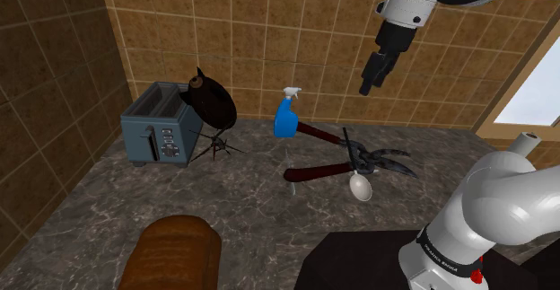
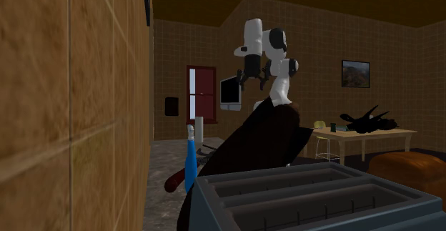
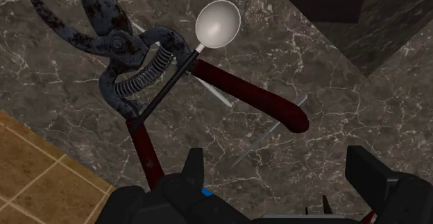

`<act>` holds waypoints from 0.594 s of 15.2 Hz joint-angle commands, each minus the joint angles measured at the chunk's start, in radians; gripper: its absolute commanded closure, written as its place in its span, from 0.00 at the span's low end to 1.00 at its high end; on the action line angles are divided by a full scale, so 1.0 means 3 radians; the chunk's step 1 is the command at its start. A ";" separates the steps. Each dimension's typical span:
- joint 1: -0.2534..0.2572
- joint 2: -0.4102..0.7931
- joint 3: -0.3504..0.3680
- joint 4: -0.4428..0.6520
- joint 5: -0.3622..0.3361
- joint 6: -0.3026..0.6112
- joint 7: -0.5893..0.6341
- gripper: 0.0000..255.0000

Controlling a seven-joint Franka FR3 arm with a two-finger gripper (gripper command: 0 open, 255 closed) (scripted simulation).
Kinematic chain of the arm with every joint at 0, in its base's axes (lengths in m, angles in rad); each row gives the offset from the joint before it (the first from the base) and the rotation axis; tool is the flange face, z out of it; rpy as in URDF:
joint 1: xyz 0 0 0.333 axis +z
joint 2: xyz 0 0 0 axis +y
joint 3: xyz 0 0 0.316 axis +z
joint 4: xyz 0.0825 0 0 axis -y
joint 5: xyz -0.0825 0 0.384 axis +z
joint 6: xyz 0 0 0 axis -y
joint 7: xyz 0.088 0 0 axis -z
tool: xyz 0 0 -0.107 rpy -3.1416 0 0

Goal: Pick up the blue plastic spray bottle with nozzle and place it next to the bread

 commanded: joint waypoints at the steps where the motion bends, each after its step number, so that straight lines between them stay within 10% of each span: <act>1: 0.0000 0.0000 0.0000 0.0000 0.0000 0.0000 0.0000 0.00; 9: 0.0120 0.0423 -0.0638 -0.0347 -0.0092 0.1027 -0.1069 0.00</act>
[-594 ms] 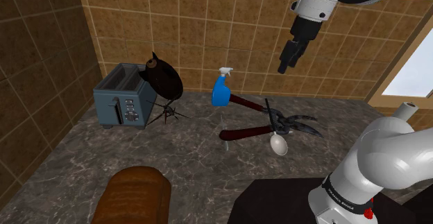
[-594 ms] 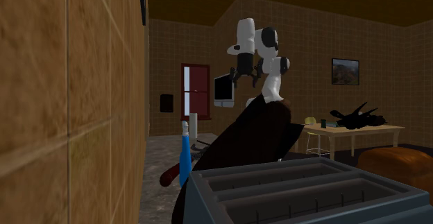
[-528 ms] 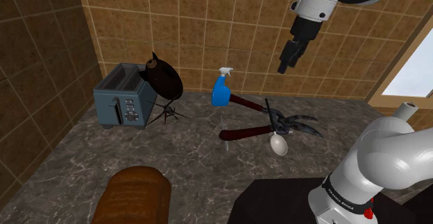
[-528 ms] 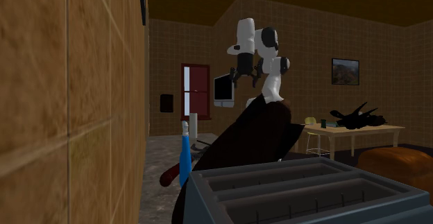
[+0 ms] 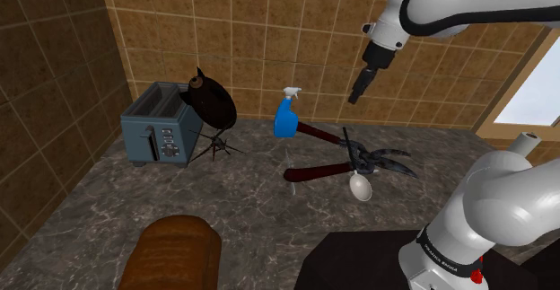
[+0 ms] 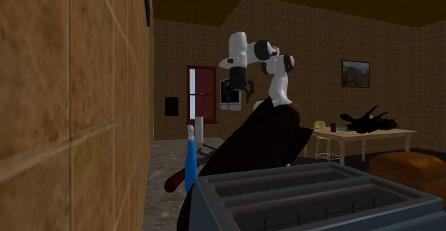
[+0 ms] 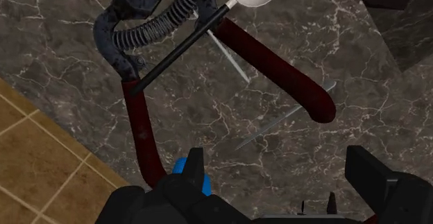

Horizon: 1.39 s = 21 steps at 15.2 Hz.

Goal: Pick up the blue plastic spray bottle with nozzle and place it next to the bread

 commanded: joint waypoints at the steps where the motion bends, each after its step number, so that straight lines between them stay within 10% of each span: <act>1: 0.0047 0.0154 -0.0168 -0.0047 0.0008 0.0269 -0.0294 0.00; 10: 0.0509 0.1221 -0.0966 0.0223 0.0559 0.1191 -0.1798 0.00; 16: 0.0835 0.2164 -0.1379 0.0761 0.1580 0.1359 -0.3137 0.00; 21: 0.0695 0.2991 -0.1312 0.1399 0.2452 0.1155 -0.4133 0.00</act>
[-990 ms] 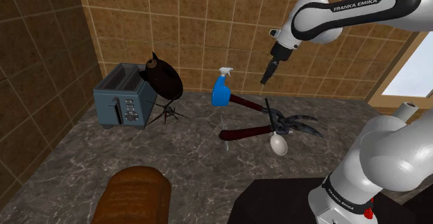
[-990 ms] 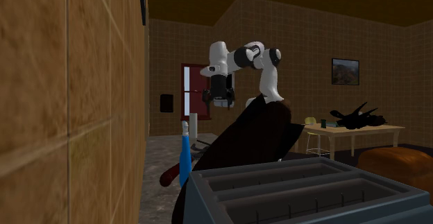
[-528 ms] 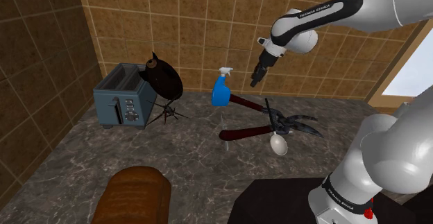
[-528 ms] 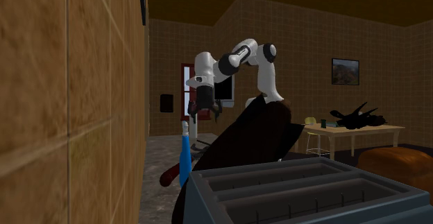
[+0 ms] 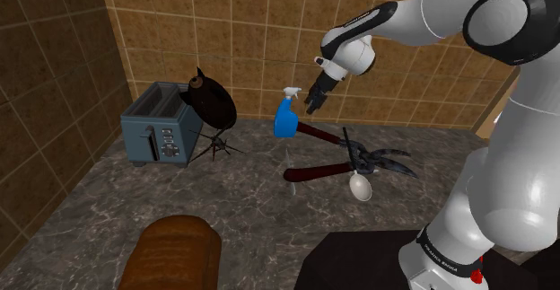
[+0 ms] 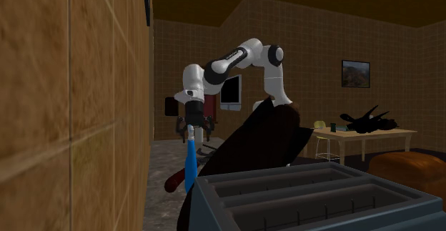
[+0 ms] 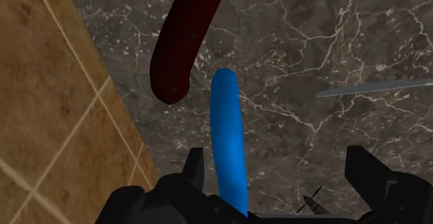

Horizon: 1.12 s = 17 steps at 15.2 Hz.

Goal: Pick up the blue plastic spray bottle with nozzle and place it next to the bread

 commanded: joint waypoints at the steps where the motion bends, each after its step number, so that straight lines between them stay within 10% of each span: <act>1: -0.0101 0.0335 0.0080 0.0284 0.0320 -0.0101 -0.0362 0.00; 17: -0.0239 0.0852 0.0309 0.0597 0.0737 -0.0036 -0.0716 0.00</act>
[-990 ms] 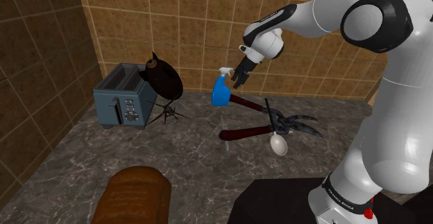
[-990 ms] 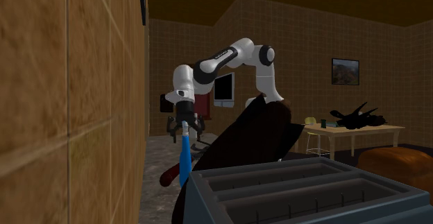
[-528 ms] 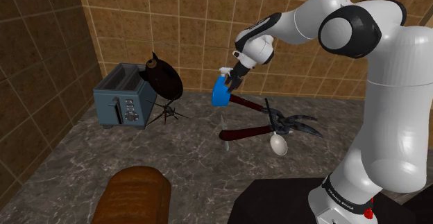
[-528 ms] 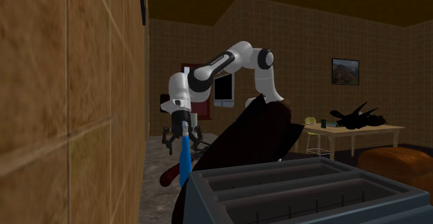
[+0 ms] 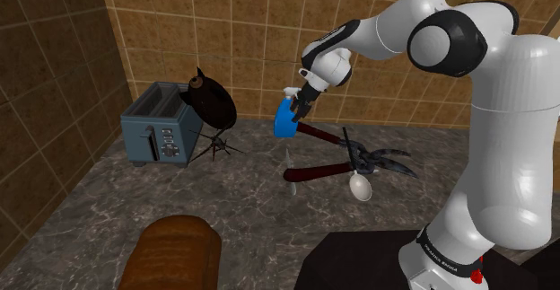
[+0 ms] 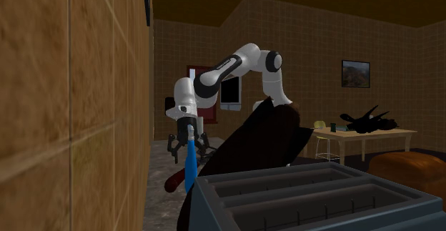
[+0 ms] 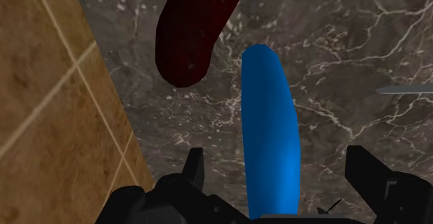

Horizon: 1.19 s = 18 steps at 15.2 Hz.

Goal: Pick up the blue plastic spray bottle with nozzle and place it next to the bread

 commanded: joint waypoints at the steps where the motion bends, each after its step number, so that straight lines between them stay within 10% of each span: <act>1: 0.0000 0.0000 0.0000 0.0000 0.0000 0.0000 0.0000 0.00; 2: 0.0000 0.0000 0.0000 0.0000 0.0000 0.0000 0.0000 1.00; 18: 0.0061 -0.0193 -0.0090 0.0040 -0.0214 -0.0151 0.0210 1.00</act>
